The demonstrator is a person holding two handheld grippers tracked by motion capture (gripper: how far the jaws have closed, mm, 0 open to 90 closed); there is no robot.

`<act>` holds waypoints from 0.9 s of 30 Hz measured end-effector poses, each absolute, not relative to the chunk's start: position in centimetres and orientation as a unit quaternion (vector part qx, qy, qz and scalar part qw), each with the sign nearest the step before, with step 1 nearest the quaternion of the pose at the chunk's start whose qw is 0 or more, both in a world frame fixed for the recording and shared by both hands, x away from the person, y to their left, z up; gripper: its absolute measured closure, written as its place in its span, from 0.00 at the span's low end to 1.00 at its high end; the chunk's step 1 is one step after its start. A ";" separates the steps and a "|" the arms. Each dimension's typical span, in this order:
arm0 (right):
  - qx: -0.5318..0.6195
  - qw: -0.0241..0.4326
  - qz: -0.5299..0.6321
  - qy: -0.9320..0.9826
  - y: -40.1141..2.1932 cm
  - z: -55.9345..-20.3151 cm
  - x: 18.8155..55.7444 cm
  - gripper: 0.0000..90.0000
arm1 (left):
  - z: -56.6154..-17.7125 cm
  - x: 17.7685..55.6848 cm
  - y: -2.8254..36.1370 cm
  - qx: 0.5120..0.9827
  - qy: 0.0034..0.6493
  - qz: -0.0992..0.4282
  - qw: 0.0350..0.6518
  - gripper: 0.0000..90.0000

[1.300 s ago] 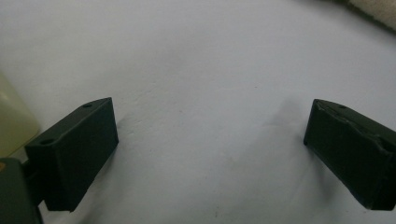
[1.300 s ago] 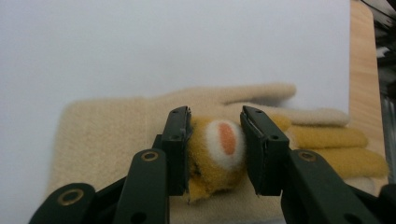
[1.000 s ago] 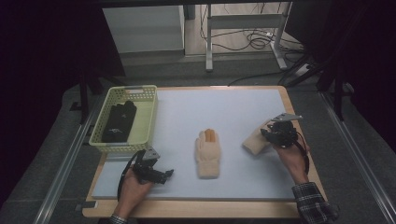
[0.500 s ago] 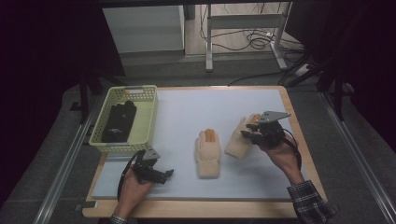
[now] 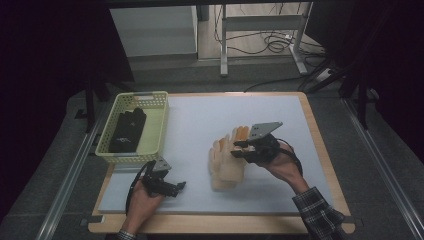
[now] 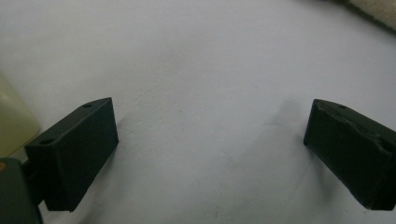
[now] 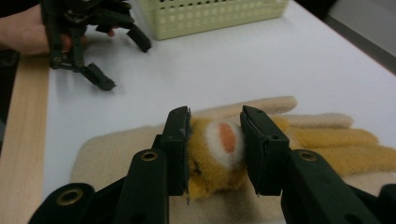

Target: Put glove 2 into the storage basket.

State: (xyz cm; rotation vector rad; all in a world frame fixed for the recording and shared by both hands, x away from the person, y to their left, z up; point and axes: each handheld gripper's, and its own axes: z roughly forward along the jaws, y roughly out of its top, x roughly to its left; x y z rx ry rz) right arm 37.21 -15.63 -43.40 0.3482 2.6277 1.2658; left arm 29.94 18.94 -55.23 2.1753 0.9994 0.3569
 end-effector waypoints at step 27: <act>0.097 0.046 0.389 0.915 -11.8 -48.8 39.9 0.53 | -55.2 29.9 19.0 0.842 0.386 0.138 0.352 0.03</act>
